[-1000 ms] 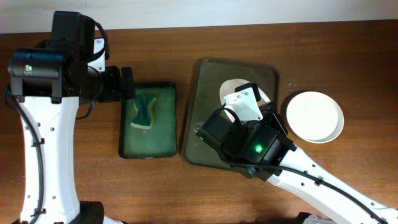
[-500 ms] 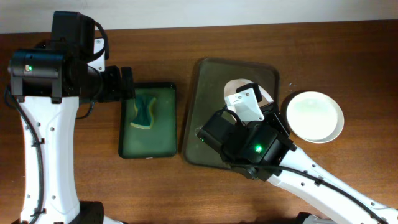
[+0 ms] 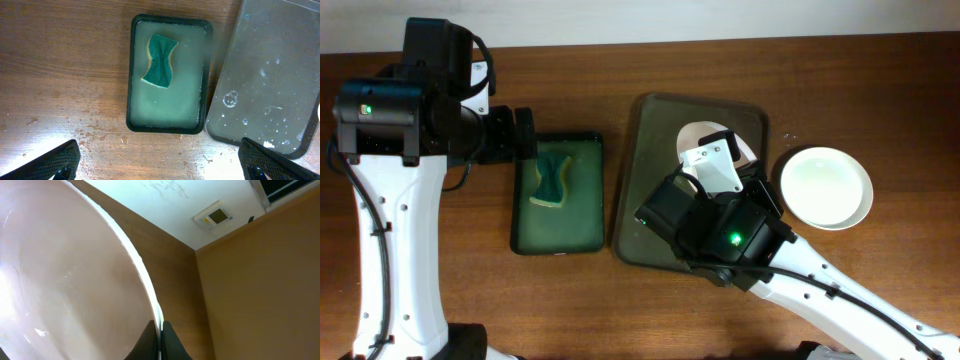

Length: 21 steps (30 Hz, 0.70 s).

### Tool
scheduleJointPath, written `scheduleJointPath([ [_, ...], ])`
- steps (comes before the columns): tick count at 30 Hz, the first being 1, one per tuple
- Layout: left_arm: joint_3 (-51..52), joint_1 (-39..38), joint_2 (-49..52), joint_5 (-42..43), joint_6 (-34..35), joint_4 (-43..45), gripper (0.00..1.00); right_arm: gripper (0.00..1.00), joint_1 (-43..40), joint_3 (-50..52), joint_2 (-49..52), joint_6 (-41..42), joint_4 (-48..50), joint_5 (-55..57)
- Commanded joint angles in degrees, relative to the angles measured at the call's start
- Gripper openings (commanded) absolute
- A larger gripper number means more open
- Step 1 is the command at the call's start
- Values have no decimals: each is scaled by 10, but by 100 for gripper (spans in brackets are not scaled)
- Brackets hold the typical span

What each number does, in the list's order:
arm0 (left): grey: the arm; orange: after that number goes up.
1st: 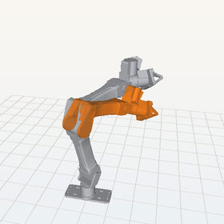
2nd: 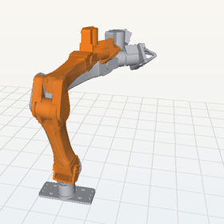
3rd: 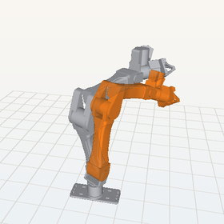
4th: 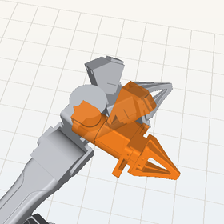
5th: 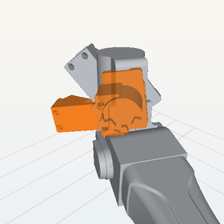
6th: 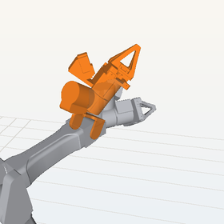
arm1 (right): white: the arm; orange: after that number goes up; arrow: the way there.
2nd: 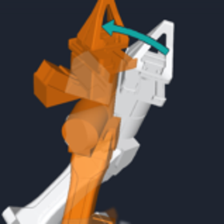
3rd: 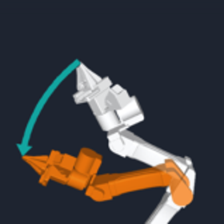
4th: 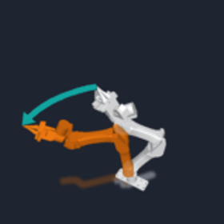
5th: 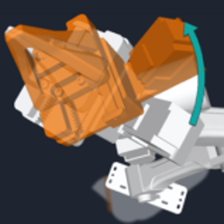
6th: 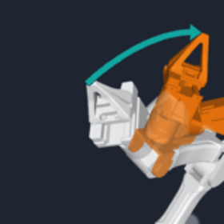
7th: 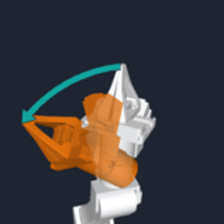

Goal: Clean dirty plates on tray and stack at the side
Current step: 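Lift the last plate with the right gripper and stack it on the pile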

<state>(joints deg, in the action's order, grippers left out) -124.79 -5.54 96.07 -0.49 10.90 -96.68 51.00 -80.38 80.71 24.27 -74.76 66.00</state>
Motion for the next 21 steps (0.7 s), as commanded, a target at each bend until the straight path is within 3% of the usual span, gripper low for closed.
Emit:
scheduleJointPath([
  [1, -1, 0, -12, -6, -3, 0, 99, 4, 2, -12, -3, 13, 2, 20],
  [21, -1, 0, -12, -6, -3, 0, 99, 4, 2, -12, -3, 13, 2, 16],
])
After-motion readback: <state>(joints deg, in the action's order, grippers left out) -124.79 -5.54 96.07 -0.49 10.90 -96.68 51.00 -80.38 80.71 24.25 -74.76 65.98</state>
